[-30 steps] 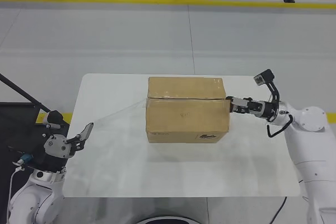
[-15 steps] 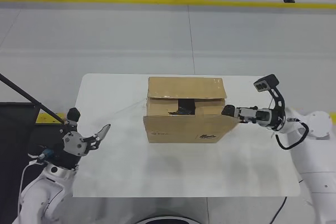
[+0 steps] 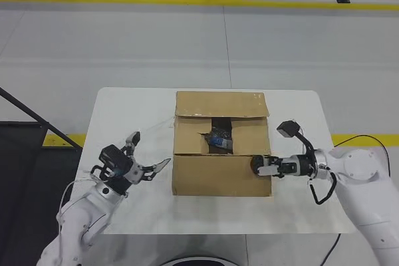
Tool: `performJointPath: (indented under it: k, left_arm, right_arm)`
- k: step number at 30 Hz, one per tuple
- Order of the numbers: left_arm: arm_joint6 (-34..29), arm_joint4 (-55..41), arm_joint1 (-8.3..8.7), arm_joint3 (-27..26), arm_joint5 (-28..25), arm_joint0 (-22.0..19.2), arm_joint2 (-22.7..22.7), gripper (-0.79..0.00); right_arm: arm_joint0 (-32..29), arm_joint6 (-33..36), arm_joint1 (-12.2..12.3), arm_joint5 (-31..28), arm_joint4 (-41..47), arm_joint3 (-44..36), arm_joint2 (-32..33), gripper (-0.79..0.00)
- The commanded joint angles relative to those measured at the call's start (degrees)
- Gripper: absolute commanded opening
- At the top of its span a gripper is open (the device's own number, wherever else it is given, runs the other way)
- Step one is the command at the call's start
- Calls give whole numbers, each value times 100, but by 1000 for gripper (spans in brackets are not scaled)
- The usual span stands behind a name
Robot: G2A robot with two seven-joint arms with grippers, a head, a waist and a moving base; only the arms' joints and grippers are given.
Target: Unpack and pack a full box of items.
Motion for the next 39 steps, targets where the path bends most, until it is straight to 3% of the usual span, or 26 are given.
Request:
performJointPath:
  k: [1, 4, 8, 11, 22, 28, 34, 39]
  left_arm:
    - [-59, 118, 6, 131, -104, -85, 117, 0]
    - [-159, 172, 7, 334, -152, -210, 251, 0]
    - [-202, 256, 4, 508, -123, -345, 410, 0]
    - [-128, 172, -4, 542, 15, -384, 446, 0]
    - [-82, 89, -9, 522, 108, -382, 439, 0]
    - [-82, 89, -9, 522, 108, -382, 439, 0]
    - [-82, 89, -9, 522, 108, -382, 439, 0]
    - [-82, 89, -9, 522, 108, -382, 439, 0]
  right_arm:
    - [6, -181, 73, -181, 72, 10, -85, 0]
    - [37, -455, 147, -454, 687, 63, -89, 0]
    - [149, -452, 198, -450, 1446, -43, -45, 0]
    - [288, -273, 181, -270, 1947, 328, -45, 0]
    - [288, -273, 181, -270, 1947, 328, -45, 0]
    - [488, -1470, 72, 781, 1856, 399, -231, 0]
    - [1008, -1458, -50, 2080, 1650, 845, -617, 0]
    - [1373, -1496, -196, 2477, 1656, 1273, -899, 0]
